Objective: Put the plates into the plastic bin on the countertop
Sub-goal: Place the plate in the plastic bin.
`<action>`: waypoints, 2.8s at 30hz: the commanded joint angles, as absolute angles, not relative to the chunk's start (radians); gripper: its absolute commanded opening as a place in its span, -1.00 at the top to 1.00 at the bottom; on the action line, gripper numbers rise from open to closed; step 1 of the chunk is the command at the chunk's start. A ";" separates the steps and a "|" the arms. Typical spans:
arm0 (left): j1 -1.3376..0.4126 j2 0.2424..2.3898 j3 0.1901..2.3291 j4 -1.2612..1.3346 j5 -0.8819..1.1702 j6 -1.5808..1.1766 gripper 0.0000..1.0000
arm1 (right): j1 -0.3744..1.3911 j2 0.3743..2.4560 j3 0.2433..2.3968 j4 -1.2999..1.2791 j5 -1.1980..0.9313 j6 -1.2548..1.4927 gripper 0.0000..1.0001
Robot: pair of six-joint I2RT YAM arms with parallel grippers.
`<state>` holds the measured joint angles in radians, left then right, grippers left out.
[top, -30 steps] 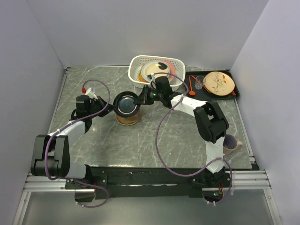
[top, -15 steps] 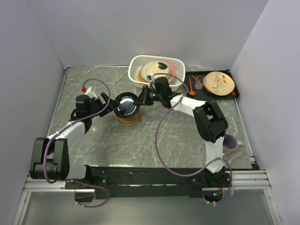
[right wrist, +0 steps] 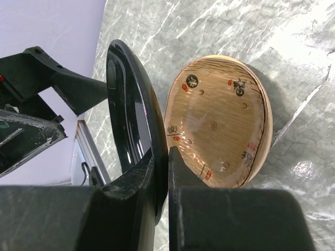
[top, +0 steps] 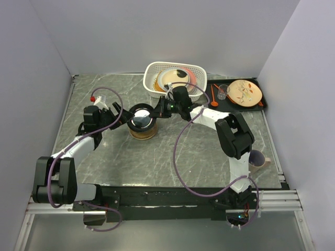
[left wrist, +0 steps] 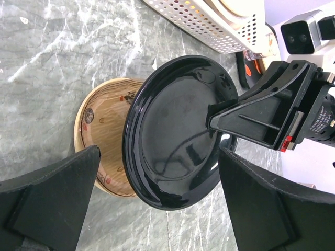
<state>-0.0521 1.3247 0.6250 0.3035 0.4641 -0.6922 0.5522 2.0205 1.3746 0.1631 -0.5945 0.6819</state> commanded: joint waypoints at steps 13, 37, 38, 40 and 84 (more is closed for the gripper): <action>-0.055 1.246 0.641 0.278 0.400 -0.663 -0.99 | 0.535 2.045 1.448 0.178 -0.594 0.675 1.00; -0.052 1.238 0.617 0.287 0.376 -0.670 -0.99 | 0.331 2.069 1.686 0.058 -0.569 0.657 1.00; -0.052 1.239 0.617 0.288 0.376 -0.670 -0.99 | 0.324 2.072 1.713 0.048 -0.566 0.658 1.00; -0.052 1.241 0.615 0.290 0.376 -0.670 -0.99 | 0.305 2.082 1.739 0.037 -0.566 0.658 1.00; -0.052 1.305 0.629 0.307 0.397 -0.664 -0.99 | 0.173 2.298 2.039 -0.046 -0.445 0.722 1.00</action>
